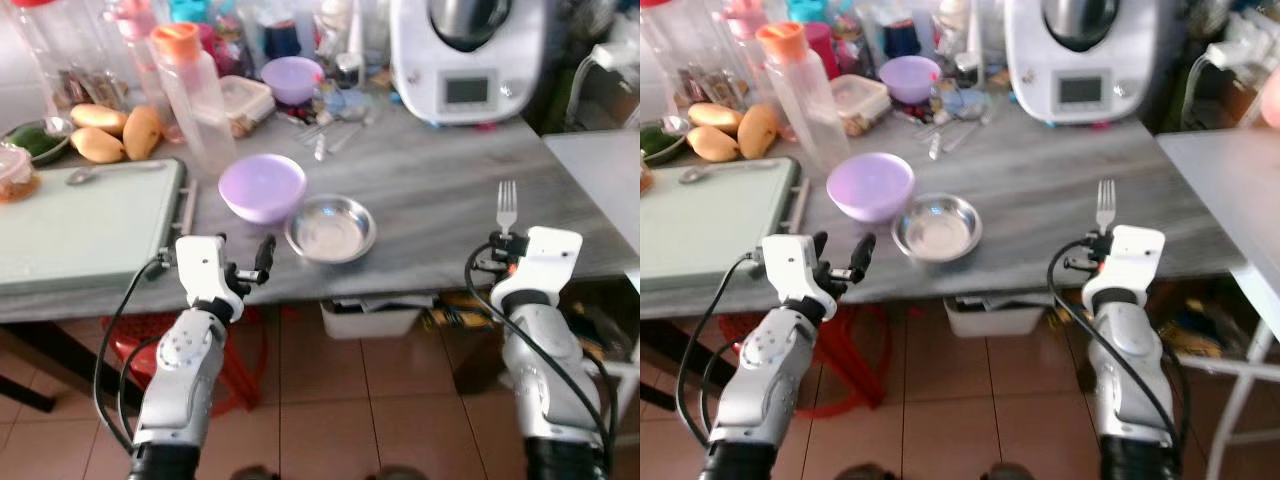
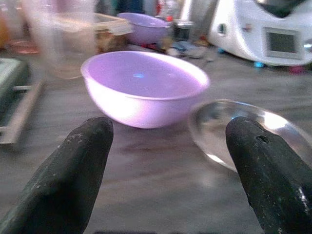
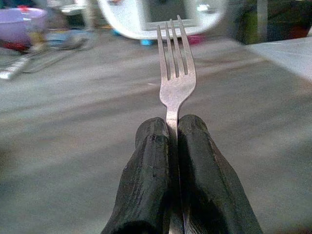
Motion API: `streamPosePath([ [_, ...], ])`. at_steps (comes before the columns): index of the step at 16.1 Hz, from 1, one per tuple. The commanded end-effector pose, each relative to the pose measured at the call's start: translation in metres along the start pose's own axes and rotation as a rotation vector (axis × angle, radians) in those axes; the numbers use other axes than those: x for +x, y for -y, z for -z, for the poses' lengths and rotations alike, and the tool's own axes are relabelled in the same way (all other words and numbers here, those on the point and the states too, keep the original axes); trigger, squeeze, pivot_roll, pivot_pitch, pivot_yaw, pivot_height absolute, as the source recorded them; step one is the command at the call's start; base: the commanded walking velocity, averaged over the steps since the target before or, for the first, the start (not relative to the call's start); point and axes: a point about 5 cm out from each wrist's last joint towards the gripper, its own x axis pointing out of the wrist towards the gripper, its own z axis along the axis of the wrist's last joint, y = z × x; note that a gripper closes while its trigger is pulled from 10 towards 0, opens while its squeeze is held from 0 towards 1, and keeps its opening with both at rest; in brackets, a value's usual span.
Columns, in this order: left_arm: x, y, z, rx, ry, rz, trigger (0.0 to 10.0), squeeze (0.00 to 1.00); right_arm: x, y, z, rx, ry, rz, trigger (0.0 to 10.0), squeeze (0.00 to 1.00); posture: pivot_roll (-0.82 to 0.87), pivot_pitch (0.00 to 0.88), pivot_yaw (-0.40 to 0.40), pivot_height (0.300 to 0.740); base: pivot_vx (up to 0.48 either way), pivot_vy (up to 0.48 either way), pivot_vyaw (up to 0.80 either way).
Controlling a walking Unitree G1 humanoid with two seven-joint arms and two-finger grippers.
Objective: Setting the table
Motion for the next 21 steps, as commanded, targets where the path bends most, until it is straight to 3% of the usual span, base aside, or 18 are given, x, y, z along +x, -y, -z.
streamPosePath([
  [1,-0.001,-0.007,-0.002,0.007,0.001,-0.020,10.0,0.00,0.002,-0.007,-0.006,0.007,0.024,-0.026,10.0,0.00,-0.05,0.000,0.052,0.740,0.375,0.000,0.00],
  [4,-0.002,-0.012,-0.003,0.015,0.010,-0.069,10.0,0.00,0.001,-0.007,-0.005,-0.004,0.017,-0.043,10.0,0.00,-0.05,0.000,0.050,0.740,0.231,0.000,0.00],
  [6,-0.004,-0.023,-0.004,0.048,0.010,-0.174,10.0,0.00,0.001,-0.011,-0.004,-0.008,0.017,-0.066,10.0,0.00,-0.05,0.000,0.050,0.740,0.000,0.000,0.00],
  [10,-0.011,-0.042,-0.009,0.102,0.015,-0.272,10.0,0.00,0.003,-0.012,-0.002,-0.006,0.007,-0.079,10.0,0.00,-0.03,0.000,0.051,0.740,0.000,0.000,0.00],
  [13,-0.016,-0.046,-0.012,0.109,0.013,-0.264,10.0,0.00,0.005,-0.012,-0.002,0.002,-0.008,-0.101,10.0,0.00,-0.02,0.004,0.048,0.740,0.000,0.000,0.00],
  [18,-0.023,-0.049,-0.007,0.120,-0.025,-0.259,10.0,0.00,0.012,-0.030,0.020,0.117,-0.147,-0.199,10.0,0.00,0.00,0.013,0.048,0.740,0.000,0.000,0.00],
  [21,-0.023,-0.049,-0.008,0.125,-0.031,-0.249,10.0,0.00,0.016,-0.036,0.026,0.129,-0.187,-0.229,10.0,0.00,0.01,0.016,0.057,0.740,0.000,0.000,0.00],
])
